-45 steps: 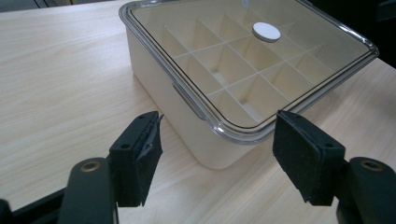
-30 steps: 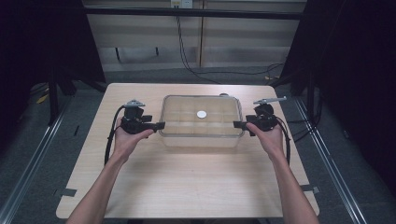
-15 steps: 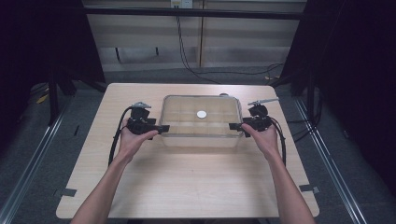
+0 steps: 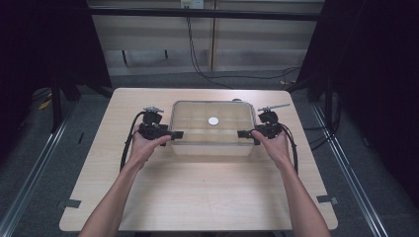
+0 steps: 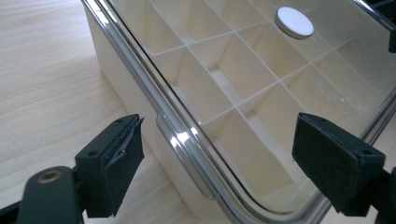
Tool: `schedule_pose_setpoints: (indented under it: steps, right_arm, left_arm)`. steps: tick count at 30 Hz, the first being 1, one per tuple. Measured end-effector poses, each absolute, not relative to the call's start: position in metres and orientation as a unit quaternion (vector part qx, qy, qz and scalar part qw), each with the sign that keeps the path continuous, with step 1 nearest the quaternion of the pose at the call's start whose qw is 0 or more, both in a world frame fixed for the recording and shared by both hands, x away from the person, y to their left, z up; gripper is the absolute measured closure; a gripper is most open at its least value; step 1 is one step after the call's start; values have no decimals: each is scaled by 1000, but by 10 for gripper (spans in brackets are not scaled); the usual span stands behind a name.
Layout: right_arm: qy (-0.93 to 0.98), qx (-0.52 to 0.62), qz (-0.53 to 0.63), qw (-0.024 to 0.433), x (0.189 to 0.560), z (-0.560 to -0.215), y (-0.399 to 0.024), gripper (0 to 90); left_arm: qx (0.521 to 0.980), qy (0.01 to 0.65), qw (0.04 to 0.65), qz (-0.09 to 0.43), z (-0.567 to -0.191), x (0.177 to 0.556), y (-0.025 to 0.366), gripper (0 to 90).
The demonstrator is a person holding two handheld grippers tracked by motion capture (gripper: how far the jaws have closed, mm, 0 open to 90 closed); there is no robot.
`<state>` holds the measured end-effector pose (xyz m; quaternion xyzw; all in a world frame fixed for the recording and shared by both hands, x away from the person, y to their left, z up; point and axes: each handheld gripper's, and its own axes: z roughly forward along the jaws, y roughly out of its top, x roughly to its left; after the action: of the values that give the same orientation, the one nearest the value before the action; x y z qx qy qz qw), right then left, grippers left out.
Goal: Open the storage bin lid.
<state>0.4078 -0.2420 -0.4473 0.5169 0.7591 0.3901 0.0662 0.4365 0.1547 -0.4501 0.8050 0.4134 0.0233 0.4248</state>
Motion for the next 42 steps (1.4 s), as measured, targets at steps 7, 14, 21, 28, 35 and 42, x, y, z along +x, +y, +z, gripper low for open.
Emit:
schedule_pose_setpoints:
  steps: [7,14,21,28,35,42]
  right_arm:
    - [754,518,398,67,409,-450,-242,95]
    - [753,523,393,74,410,-449,-240,90]
    - [749,525,392,101,407,-448,-237,98]
    - [742,527,397,120,403,-446,-239,133]
    - [730,527,418,120,401,-445,-241,156]
    - [724,528,427,122,400,-442,-242,188]
  left_arm:
    - [806,409,427,12,-451,439,149,186]
    - [804,413,427,21,-451,438,147,181]
    - [793,415,445,22,-453,436,153,237]
    - [793,412,448,20,-453,436,155,244]
    - [792,412,450,24,-453,436,156,248]
    - [788,415,454,23,-452,437,159,277]
